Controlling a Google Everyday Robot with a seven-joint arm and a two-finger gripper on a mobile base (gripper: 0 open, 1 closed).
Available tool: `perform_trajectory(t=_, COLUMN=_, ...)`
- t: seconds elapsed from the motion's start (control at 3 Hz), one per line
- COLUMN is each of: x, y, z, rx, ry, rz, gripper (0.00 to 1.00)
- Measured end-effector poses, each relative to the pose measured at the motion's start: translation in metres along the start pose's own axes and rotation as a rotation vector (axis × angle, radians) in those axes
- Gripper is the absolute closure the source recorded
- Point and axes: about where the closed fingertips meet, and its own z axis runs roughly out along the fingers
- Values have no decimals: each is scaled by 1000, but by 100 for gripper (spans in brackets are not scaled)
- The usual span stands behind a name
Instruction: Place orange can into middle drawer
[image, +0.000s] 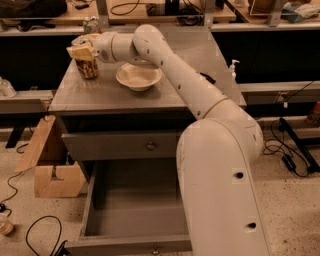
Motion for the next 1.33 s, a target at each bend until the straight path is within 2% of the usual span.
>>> perform_trajectory(t=1.33, x=-2, y=1, z=-1, rx=1, ry=-1, rz=-4, gripper=100)
